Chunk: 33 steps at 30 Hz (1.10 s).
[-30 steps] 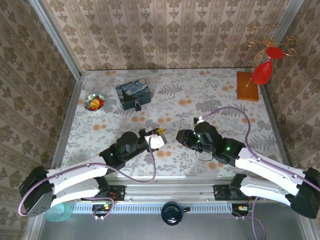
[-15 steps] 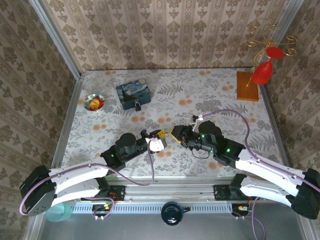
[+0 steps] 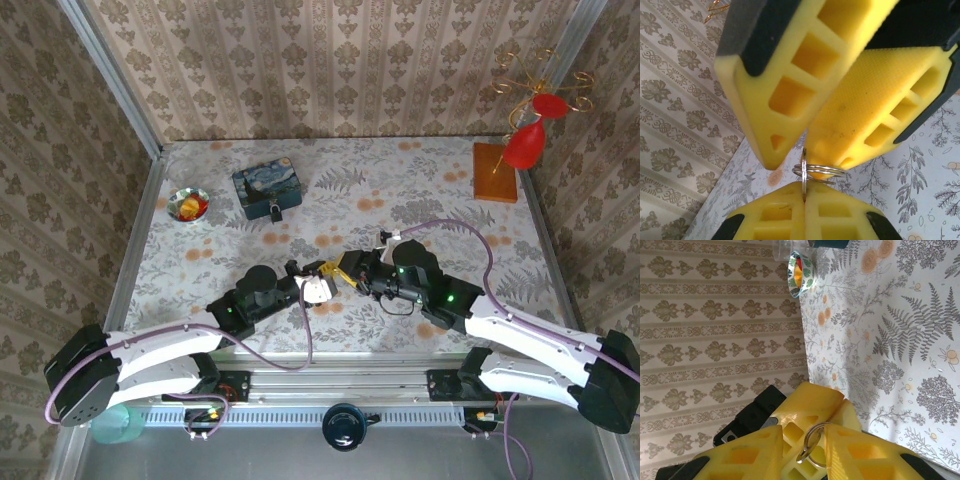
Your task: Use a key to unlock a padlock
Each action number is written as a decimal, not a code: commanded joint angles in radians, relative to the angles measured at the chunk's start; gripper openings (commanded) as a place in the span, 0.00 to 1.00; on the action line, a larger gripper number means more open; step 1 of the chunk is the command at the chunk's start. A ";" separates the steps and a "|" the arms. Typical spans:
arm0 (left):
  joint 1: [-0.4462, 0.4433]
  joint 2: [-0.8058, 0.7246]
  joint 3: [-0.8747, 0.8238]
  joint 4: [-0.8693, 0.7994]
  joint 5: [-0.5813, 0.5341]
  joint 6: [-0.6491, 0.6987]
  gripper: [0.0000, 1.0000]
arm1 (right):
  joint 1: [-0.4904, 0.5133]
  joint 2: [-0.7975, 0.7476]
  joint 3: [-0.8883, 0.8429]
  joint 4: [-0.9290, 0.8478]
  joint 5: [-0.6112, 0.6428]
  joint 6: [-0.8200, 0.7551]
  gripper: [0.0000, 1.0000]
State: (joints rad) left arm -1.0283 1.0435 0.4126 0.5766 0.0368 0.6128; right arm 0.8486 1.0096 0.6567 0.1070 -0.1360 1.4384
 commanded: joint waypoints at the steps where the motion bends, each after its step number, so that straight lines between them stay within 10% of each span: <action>1: -0.011 0.006 0.009 0.035 0.004 0.021 0.00 | -0.002 0.013 0.010 0.008 -0.001 0.010 0.28; 14: -0.011 0.021 0.012 0.044 -0.024 0.021 0.00 | -0.005 0.034 0.015 -0.022 0.014 -0.021 0.00; 20: -0.003 -0.011 -0.046 0.155 -0.040 -0.063 0.30 | -0.025 0.003 -0.011 -0.007 0.031 -0.038 0.00; 29: 0.010 -0.114 -0.110 0.164 -0.060 -0.218 0.45 | -0.055 -0.029 -0.053 0.037 0.053 -0.085 0.00; 33: 0.041 -0.213 -0.074 0.032 -0.141 -0.491 0.57 | -0.062 -0.047 -0.106 0.163 0.083 -0.147 0.00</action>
State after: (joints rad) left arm -1.0145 0.8989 0.3073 0.6754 -0.0414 0.3634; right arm 0.7933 0.9894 0.5816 0.1596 -0.1013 1.3579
